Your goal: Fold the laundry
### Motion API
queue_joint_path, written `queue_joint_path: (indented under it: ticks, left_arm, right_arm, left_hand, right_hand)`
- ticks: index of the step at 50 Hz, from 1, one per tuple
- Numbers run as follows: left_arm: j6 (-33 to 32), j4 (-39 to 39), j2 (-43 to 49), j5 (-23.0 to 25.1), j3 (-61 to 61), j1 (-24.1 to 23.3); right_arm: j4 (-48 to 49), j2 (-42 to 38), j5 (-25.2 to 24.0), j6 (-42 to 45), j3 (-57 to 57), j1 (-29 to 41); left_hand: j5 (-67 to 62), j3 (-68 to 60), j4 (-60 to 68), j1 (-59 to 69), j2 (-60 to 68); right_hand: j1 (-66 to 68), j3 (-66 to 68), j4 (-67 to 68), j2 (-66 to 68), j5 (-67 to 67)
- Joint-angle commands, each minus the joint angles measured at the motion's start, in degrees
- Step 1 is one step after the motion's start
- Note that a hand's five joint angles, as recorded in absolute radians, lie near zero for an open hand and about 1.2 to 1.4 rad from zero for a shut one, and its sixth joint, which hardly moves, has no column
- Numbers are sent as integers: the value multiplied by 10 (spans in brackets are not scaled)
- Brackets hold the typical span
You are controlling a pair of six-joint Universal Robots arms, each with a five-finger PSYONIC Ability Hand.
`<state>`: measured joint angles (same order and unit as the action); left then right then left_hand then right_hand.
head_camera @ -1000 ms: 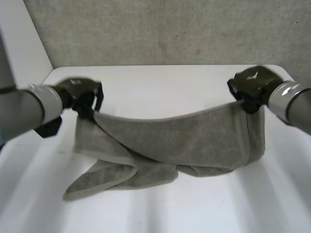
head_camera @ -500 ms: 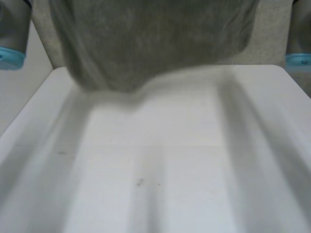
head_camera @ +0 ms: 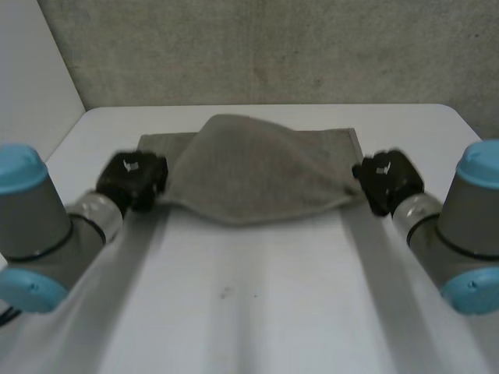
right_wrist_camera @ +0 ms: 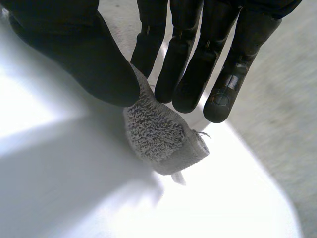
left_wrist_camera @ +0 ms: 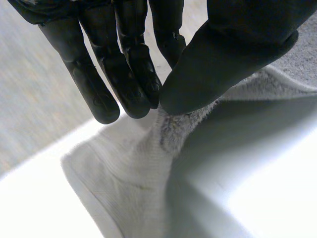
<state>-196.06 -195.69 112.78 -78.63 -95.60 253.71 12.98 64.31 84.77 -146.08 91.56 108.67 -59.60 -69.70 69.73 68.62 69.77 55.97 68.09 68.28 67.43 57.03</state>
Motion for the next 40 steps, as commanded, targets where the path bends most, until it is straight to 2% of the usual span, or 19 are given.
queue_joint_path:
  ticks: [1,5,10,15,16,21,32,40]
  left_arm:
    - [-1,5,15,-2,-60,2]
    - [-1,6,-9,-1,-72,3]
    - [-1,6,-56,-2,-91,-6]
    - [1,4,-63,-4,-94,-10]
    - [1,4,-63,-4,-94,-10]
    - [0,-12,-11,-1,-81,-6]
    - [4,-50,54,-6,-57,1]
    - [1,-77,61,-60,-63,1]
  right_arm:
    - [-1,-2,2,-2,28,-5]
    - [-9,15,0,-1,31,-10]
    - [-86,32,-4,-1,34,-26]
    - [-132,32,-12,-2,35,-35]
    - [-132,32,-12,-2,35,-35]
    - [-121,32,-36,-3,37,-59]
    - [-82,32,-33,-4,48,-70]
    - [-43,33,-29,-4,61,-79]
  left_hand:
    - [-104,-103,103,114,102]
    - [-104,-103,103,114,102]
    - [-104,-103,103,114,102]
    - [-89,-88,88,99,88]
    - [-89,-88,88,99,87]
    - [139,140,-141,-130,-141]
    - [180,181,-181,-170,-182]
    - [182,183,-183,-172,-183]
  right_hand:
    - [240,119,117,126,130]
    - [240,119,117,126,130]
    - [240,119,117,126,130]
    - [240,119,117,126,130]
    - [240,119,117,126,130]
    - [240,119,117,126,130]
    - [240,119,117,126,130]
    - [240,119,117,126,130]
